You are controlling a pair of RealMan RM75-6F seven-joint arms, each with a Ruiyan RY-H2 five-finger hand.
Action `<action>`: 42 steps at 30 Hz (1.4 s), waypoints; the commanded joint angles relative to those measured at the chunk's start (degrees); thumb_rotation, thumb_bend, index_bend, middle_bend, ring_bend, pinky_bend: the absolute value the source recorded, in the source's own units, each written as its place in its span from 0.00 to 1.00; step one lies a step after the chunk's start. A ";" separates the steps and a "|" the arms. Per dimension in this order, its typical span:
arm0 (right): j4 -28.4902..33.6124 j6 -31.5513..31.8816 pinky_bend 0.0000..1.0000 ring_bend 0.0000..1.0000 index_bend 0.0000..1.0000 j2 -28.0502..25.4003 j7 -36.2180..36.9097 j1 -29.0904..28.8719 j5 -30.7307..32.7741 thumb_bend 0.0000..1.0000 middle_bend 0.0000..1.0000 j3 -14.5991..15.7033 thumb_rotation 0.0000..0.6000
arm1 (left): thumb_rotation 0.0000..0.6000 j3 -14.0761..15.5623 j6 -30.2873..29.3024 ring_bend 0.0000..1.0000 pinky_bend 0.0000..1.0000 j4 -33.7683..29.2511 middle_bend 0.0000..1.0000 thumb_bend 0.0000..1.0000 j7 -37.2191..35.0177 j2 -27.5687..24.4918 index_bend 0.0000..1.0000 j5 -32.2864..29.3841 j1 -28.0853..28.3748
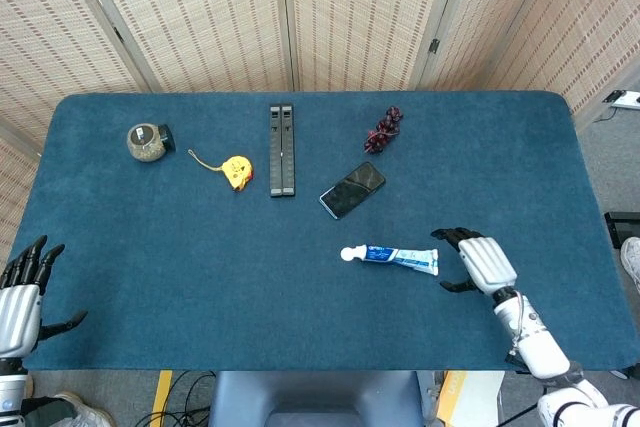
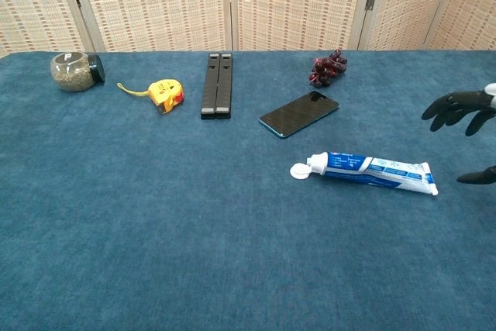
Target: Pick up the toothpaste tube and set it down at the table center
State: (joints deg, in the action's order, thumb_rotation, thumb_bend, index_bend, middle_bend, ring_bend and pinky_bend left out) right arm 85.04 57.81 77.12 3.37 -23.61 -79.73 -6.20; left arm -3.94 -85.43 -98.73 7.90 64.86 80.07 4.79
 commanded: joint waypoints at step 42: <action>-11.21 -9.83 0.42 0.38 0.45 15.17 -14.87 -12.78 14.05 0.33 0.46 -2.89 1.00 | 1.00 -0.64 1.16 0.00 0.13 2.80 0.02 0.07 -2.73 0.21 0.19 -0.97 0.01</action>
State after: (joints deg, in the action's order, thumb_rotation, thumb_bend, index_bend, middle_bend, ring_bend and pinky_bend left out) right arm 73.85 47.95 92.28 -11.42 -36.35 -65.76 -9.11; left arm -4.58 -84.28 -95.92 5.16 65.06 79.11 4.80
